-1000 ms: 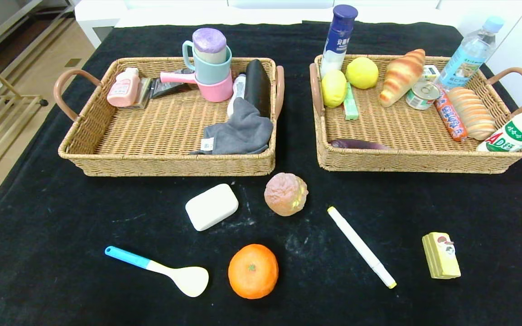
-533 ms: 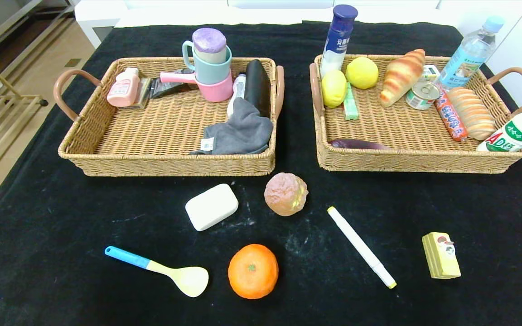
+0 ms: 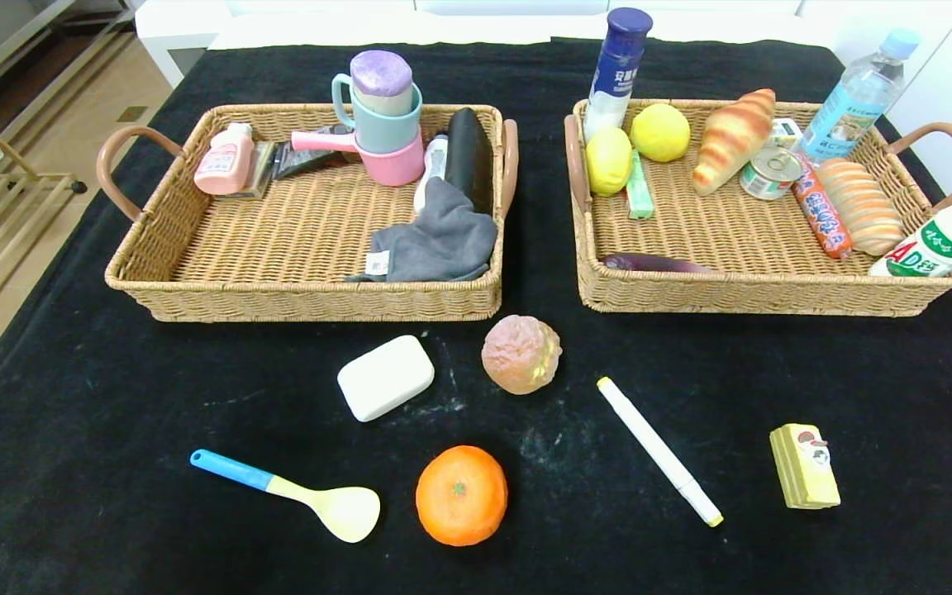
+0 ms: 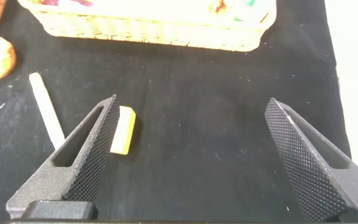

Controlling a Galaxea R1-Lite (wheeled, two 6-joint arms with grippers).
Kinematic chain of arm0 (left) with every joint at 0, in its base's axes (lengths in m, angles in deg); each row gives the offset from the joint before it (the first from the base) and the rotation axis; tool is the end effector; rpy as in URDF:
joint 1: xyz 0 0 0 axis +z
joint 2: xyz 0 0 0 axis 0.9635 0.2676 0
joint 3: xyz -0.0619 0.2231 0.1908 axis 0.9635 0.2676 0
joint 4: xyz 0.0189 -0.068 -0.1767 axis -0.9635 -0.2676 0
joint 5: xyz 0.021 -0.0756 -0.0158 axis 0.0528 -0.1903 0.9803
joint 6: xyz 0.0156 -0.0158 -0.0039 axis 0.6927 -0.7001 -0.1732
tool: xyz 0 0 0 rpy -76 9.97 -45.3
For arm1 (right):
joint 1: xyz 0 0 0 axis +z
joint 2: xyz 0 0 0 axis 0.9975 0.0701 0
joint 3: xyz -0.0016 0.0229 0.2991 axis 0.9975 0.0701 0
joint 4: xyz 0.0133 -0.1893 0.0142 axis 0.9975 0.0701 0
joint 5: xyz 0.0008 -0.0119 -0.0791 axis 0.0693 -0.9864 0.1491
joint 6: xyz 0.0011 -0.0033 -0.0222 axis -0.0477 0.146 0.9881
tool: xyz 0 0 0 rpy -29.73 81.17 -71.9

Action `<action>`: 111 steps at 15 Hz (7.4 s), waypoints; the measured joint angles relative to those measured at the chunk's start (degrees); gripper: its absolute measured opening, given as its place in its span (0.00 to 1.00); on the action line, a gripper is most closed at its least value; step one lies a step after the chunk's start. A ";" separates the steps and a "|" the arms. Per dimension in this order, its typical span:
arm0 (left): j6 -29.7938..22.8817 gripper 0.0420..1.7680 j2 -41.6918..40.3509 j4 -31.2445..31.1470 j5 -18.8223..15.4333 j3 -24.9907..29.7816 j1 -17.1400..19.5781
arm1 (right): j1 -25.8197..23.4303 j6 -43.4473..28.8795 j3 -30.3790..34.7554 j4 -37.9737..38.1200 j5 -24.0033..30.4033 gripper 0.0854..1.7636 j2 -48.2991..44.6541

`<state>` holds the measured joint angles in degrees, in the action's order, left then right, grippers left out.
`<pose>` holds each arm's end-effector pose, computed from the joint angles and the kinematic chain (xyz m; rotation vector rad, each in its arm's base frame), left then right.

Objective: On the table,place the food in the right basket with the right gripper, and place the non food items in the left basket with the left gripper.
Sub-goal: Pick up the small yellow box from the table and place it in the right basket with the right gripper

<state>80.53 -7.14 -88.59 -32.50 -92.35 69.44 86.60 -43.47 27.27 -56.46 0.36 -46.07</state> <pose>0.0116 -0.0025 0.2584 -0.0172 0.0098 -0.1544 0.0456 0.0015 0.2546 -0.0014 0.1076 0.0546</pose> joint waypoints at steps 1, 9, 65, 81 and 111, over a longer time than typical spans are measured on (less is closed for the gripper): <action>0.00 0.97 2.38 0.28 -1.10 -1.35 -0.28 | 0.04 -0.07 -1.22 -0.05 0.66 0.97 2.40; 0.06 0.97 18.53 8.35 -9.78 -6.47 -1.29 | 3.84 -0.11 -7.42 -0.02 4.04 0.97 16.48; 9.72 0.97 33.88 16.40 -7.39 -8.62 -19.30 | 24.48 -14.70 -11.64 9.84 -14.95 0.97 44.39; 9.72 0.97 33.83 16.38 -7.38 -8.62 -19.27 | 24.78 -14.76 -11.63 9.87 -14.79 0.17 44.85; 9.80 0.97 33.51 16.40 -7.66 -8.63 -19.32 | 18.51 -5.66 -42.03 17.34 -16.30 0.17 45.54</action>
<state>90.34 26.37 -72.20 -40.15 -100.98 50.12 105.11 -49.13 -14.76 -39.13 -15.94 -0.52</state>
